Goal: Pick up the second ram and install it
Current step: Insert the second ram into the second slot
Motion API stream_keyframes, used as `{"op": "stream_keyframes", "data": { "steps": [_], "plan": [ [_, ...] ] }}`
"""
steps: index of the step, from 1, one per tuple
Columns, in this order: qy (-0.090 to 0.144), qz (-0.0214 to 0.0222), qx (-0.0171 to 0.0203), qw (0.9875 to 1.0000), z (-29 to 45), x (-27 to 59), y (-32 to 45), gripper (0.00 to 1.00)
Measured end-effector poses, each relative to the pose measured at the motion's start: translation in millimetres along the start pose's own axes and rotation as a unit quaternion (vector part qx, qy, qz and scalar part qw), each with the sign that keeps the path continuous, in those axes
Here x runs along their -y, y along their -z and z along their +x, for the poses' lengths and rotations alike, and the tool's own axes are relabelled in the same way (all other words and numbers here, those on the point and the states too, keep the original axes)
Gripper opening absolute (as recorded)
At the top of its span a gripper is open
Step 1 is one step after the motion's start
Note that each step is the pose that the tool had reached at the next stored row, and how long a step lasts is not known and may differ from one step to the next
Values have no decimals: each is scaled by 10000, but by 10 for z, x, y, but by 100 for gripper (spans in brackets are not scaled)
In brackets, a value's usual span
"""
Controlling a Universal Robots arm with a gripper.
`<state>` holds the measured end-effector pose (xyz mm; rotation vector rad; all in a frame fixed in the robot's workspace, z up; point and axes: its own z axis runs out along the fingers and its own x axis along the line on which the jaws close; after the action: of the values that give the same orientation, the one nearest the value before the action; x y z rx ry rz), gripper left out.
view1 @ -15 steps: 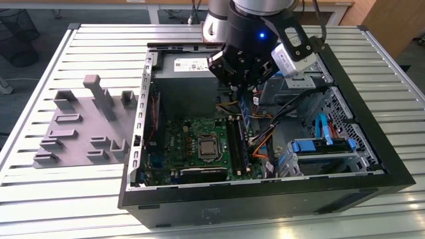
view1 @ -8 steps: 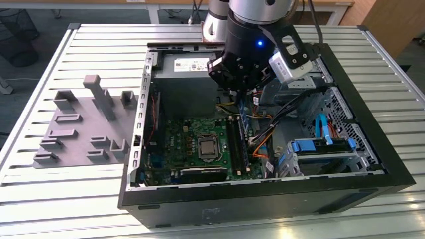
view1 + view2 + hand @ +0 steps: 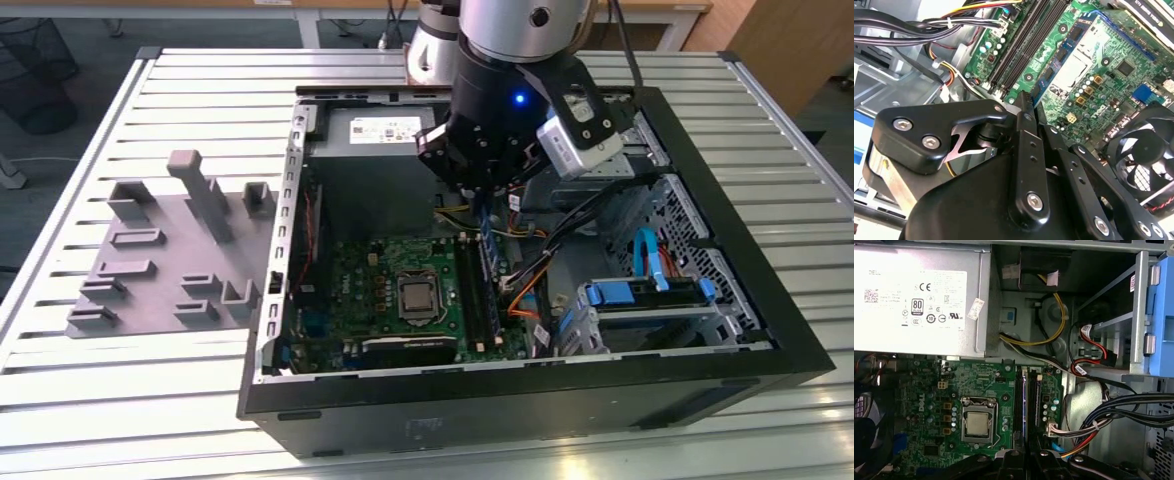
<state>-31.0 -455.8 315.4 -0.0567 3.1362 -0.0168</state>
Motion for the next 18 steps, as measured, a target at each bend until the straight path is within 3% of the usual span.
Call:
{"op": "stream_keyframes", "data": {
  "steps": [18],
  "plan": [
    [-8, 0, 0, 10000, 0, 1, -102, 14]
  ]
}}
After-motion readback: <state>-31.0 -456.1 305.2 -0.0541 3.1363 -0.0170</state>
